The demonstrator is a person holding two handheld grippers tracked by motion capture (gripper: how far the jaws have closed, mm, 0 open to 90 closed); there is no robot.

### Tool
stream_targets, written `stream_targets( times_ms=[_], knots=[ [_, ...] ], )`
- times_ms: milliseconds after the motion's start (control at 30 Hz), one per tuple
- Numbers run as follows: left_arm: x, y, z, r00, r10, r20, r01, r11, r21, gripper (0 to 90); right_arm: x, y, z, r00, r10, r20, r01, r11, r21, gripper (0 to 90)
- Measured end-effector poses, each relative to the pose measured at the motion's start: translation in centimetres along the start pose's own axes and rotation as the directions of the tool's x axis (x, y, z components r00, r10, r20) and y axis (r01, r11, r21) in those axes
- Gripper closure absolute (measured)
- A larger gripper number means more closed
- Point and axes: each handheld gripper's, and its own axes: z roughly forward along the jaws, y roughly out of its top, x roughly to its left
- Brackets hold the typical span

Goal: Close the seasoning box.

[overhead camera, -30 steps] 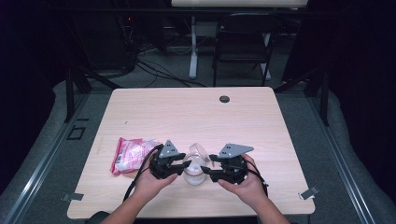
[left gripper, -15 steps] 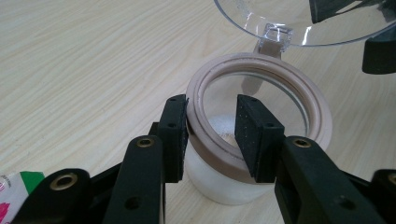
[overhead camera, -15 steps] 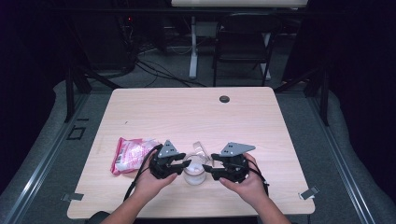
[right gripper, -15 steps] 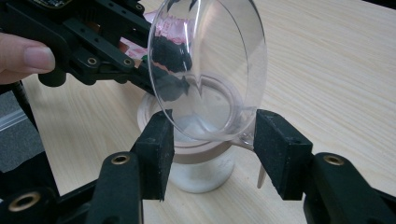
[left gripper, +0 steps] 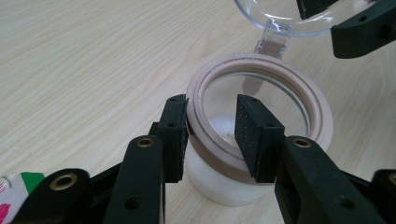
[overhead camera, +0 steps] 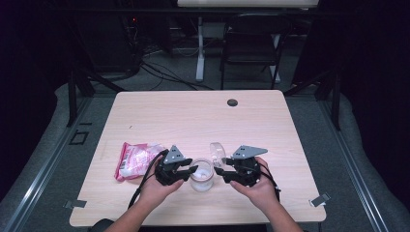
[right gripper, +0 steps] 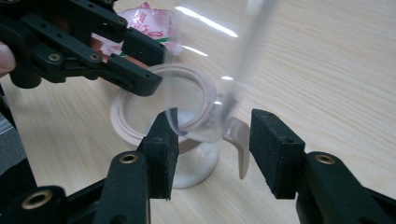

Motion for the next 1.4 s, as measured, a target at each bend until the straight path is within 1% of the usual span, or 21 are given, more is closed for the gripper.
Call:
stream_targets(
  times_ms=[100, 200, 233, 300, 367, 433, 533, 567, 600, 633, 767, 800, 867, 967, 1167, 1300, 1400],
  knots=[
    [-0.1, 0.0, 0.0, 1.0000, 0.003, -0.007, -0.003, 1.0000, -0.006, 64.7, -0.3, -0.1, 0.1, 0.9998, 0.019, 0.010, -0.019, 1.000, 0.003, 53.2],
    [-0.1, 0.0, 0.0, 1.0000, 0.003, -0.007, -0.003, 1.0000, -0.006, 64.7, -0.4, -0.2, 0.1, 0.9996, 0.027, 0.004, -0.027, 1.000, 0.008, 54.0],
    [0.0, 0.0, 0.0, 1.0000, 0.004, -0.002, -0.004, 1.0000, 0.001, 64.6, -0.4, -0.2, 0.1, 0.9997, 0.026, 0.001, -0.026, 1.000, 0.012, 55.2],
    [-0.1, 0.0, 0.1, 1.0000, 0.004, -0.003, -0.004, 1.0000, -0.003, 63.8, -0.3, -0.2, 0.1, 0.9995, 0.031, -0.004, -0.030, 0.999, 0.015, 57.7],
    [-0.1, 0.0, 0.0, 1.0000, 0.003, 0.002, -0.003, 1.0000, 0.001, 61.6, -0.3, -0.2, 0.1, 0.9995, 0.031, -0.007, -0.031, 0.999, 0.013, 59.3],
    [0.0, -0.1, -0.1, 0.9999, -0.003, 0.012, 0.003, 1.0000, -0.003, 60.6, -0.3, -0.1, 0.0, 0.9996, 0.028, -0.009, -0.028, 1.000, 0.006, 63.3],
    [0.1, -0.1, -0.5, 1.0000, -0.005, 0.000, 0.005, 0.9998, -0.020, 59.9, -0.4, 0.0, 0.1, 0.9997, 0.025, 0.005, -0.025, 1.000, 0.006, 65.3],
    [0.1, -0.2, -0.7, 1.0000, -0.006, -0.003, 0.006, 0.9998, -0.021, 59.5, -0.5, 0.1, 0.1, 0.9996, 0.029, 0.003, -0.029, 1.000, 0.004, 66.0],
    [0.1, -0.2, -0.8, 0.9998, -0.008, -0.016, 0.008, 0.9994, -0.034, 58.9, -0.6, 0.1, 0.2, 0.9995, 0.031, 0.004, -0.031, 1.000, 0.003, 66.7],
    [0.2, -0.2, -1.0, 0.9999, -0.004, -0.015, 0.004, 0.9995, -0.032, 58.4, -0.7, 0.1, 0.2, 0.9994, 0.035, 0.006, -0.035, 0.999, 0.002, 67.3],
    [0.4, -0.5, -1.7, 0.9994, -0.018, -0.031, 0.017, 0.9984, -0.054, 56.9, -1.3, 0.4, 0.5, 0.9987, 0.050, 0.007, -0.050, 0.999, -0.006, 69.7],
    [0.4, -0.6, -1.8, 0.9990, -0.014, -0.041, 0.012, 0.9984, -0.055, 56.9, -1.4, 0.4, 0.6, 0.9985, 0.055, 0.005, -0.055, 0.998, -0.010, 70.2],
    [0.5, -0.8, -2.1, 0.9986, -0.024, -0.046, 0.021, 0.9982, -0.055, 56.8, -1.9, 0.6, 0.8, 0.9980, 0.063, -0.008, -0.063, 0.998, -0.005, 71.2],
    [0.6, -1.1, -2.7, 0.9974, -0.028, -0.066, 0.025, 0.9980, -0.059, 56.8, -2.6, 0.8, 1.2, 0.9955, 0.089, -0.032, -0.090, 0.996, -0.010, 72.3],
    [1.0, -2.0, -3.6, 0.9937, -0.050, -0.101, 0.043, 0.9970, -0.063, 56.5, -3.6, 1.4, 1.9, 0.9917, 0.119, -0.049, -0.120, 0.993, -0.016, 73.6],
    [1.3, -2.5, -4.2, 0.9906, -0.060, -0.123, 0.053, 0.9966, -0.063, 56.2, -4.3, 1.8, 2.5, 0.9876, 0.141, -0.068, -0.144, 0.989, -0.030, 74.0],
    [1.4, -2.8, -4.5, 0.9881, -0.068, -0.138, 0.059, 0.9960, -0.067, 55.2, -4.7, 2.0, 2.9, 0.9830, 0.164, -0.084, -0.167, 0.985, -0.041, 74.2]
  ],
)
